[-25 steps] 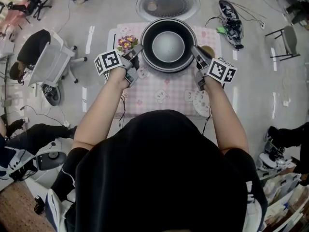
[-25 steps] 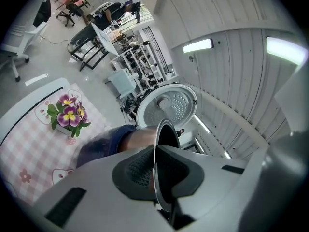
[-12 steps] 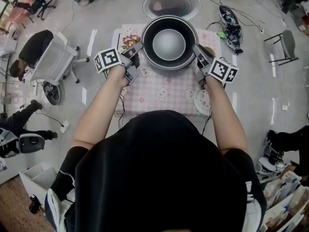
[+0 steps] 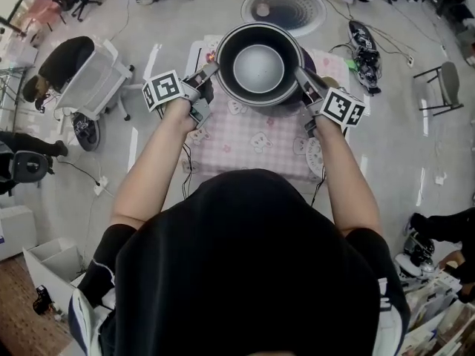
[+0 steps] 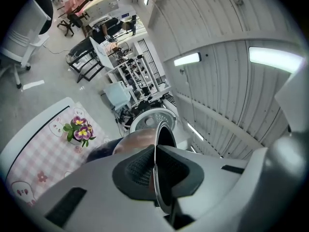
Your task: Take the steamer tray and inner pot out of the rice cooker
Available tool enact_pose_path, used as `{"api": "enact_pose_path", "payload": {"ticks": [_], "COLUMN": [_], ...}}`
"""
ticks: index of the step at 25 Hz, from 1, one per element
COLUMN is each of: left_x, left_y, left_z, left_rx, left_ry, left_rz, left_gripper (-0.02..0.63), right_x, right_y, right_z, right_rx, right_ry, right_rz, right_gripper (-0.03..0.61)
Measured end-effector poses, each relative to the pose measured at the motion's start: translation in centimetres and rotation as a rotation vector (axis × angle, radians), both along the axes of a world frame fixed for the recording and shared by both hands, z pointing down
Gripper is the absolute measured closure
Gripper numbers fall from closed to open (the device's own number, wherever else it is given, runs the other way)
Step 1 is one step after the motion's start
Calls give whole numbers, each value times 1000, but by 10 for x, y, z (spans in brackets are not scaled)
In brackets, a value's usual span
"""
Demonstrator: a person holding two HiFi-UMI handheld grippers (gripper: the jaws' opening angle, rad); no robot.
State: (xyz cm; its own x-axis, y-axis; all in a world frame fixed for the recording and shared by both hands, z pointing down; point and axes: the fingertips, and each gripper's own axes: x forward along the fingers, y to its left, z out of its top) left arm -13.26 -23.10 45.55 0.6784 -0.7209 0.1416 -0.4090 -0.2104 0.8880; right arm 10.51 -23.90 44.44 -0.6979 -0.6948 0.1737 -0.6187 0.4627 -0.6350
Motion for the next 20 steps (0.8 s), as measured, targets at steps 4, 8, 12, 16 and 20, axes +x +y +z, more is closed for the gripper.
{"api": "enact_pose_path", "payload": {"ticks": [4,8,12,16,20], "left_x": [-22,-54,-91,-116,-138], "left_y": [14,33,59,78,94], "left_z": [-9,-9,-3,5,17], "left_rx": [5,2,0,2,-19], "left_ry": [-3,-6,0,-2,5], "left_rz": [-41,-87,-131,-163,-194], "left_gripper": [578,578,578,578,578], "right_x": [-23,-56,-95,-121,-144], "right_y": [4,13,29,41,49], "right_z": [-8,-6,0,8,21], "right_rx": [7,2,-4,-10,-31], "right_ry": [-7,-11,-8,-7,-8], "right_rz": [-49,-101,-149,-178,-213], "right_gripper": [525,525,523,523,523]}}
